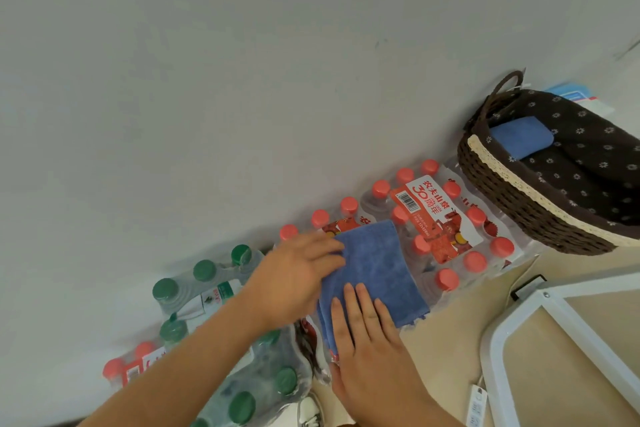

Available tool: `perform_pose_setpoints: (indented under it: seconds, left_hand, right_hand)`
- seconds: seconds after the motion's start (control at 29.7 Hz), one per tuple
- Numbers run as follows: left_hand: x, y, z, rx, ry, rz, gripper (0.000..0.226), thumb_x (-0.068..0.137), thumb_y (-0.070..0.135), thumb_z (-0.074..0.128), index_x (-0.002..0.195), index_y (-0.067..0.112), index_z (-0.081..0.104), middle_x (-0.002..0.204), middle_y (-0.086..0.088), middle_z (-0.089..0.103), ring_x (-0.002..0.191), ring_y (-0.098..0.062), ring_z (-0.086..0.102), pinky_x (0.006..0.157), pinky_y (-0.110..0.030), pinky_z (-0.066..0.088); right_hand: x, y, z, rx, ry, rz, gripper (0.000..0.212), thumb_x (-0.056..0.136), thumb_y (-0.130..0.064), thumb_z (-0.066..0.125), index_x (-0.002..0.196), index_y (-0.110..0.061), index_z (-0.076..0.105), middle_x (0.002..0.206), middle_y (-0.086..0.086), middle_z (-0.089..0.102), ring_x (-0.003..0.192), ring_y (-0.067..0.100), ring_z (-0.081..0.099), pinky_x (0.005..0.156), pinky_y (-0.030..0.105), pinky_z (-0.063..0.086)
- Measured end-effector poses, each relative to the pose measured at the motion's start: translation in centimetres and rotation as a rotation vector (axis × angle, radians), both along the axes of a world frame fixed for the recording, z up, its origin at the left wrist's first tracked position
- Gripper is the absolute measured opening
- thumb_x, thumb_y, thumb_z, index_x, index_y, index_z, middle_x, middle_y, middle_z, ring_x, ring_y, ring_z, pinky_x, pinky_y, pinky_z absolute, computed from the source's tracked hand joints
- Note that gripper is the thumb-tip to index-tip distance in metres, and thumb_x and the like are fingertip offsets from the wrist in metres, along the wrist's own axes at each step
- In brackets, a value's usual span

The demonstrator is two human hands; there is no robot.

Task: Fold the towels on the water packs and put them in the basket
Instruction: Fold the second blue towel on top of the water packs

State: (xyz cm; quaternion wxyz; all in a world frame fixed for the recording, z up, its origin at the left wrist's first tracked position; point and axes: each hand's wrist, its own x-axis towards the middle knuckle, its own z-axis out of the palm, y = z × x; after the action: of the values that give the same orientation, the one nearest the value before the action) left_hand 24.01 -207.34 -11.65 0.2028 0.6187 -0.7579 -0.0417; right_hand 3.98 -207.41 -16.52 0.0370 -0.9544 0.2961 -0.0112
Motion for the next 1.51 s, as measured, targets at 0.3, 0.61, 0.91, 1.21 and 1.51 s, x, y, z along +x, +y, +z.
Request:
perform_pose_setpoints:
  seconds: [0.3,0.61,0.91,1.21,1.51]
  left_hand:
    - [-1.8,2.7,-3.3,0.240,-0.247,0.128,0.054,0.102,0.046,0.015,0.145,0.022,0.034,0.152,0.001,0.034,0.142,-0.017,0.027,0.111,-0.043,0.019]
    - [-0.7,2.2,-3.6,0.337,-0.290,0.107,0.063,0.096,0.063,0.013,0.151,0.031,0.018,0.159,0.004,0.014,0.146,-0.019,0.012,0.112,-0.051,0.010]
    - [-1.7,2.3,-1.6,0.220,-0.275,0.091,0.069,0.084,0.070,0.037,0.138,0.028,0.045,0.153,-0.004,0.033,0.141,-0.027,0.027,0.113,-0.054,0.021]
    - [-4.5,4.7,-2.2,0.106,-0.211,0.009,0.043,0.082,0.053,0.058,0.103,0.016,0.064,0.106,0.000,0.060,0.098,-0.018,0.057,0.087,-0.032,0.052]
    - [-5.5,3.2,-2.1,0.061,-0.380,0.044,0.026,0.069,0.019,0.075,0.091,0.013,0.062,0.087,-0.007,0.063,0.076,-0.023,0.062,0.069,-0.032,0.055]
  right_hand:
    - [-0.2,-3.0,4.1,0.321,-0.080,0.014,0.050,0.083,-0.040,0.046,0.126,-0.018,0.061,0.133,0.000,0.059,0.124,0.017,0.055,0.094,0.038,0.050]
    - [-3.2,-5.7,3.0,0.009,0.128,0.147,0.074,0.087,-0.067,0.035,0.141,-0.017,0.046,0.146,0.012,0.045,0.134,0.029,0.044,0.104,0.049,0.021]
    - [-4.0,-5.4,1.5,-0.077,0.065,0.226,0.061,0.083,-0.037,0.049,0.140,-0.013,0.047,0.142,0.024,0.046,0.127,0.041,0.048,0.093,0.049,0.051]
    - [-3.8,-6.3,2.0,-0.086,0.065,0.244,0.057,0.087,-0.039,0.038,0.136,-0.016,0.052,0.136,0.020,0.053,0.121,0.036,0.056,0.088,0.044,0.055]
    - [-3.7,-7.4,2.5,-0.030,0.027,0.251,0.063,0.089,-0.050,0.038,0.139,-0.013,0.047,0.136,0.010,0.056,0.121,0.025,0.057,0.089,0.038,0.055]
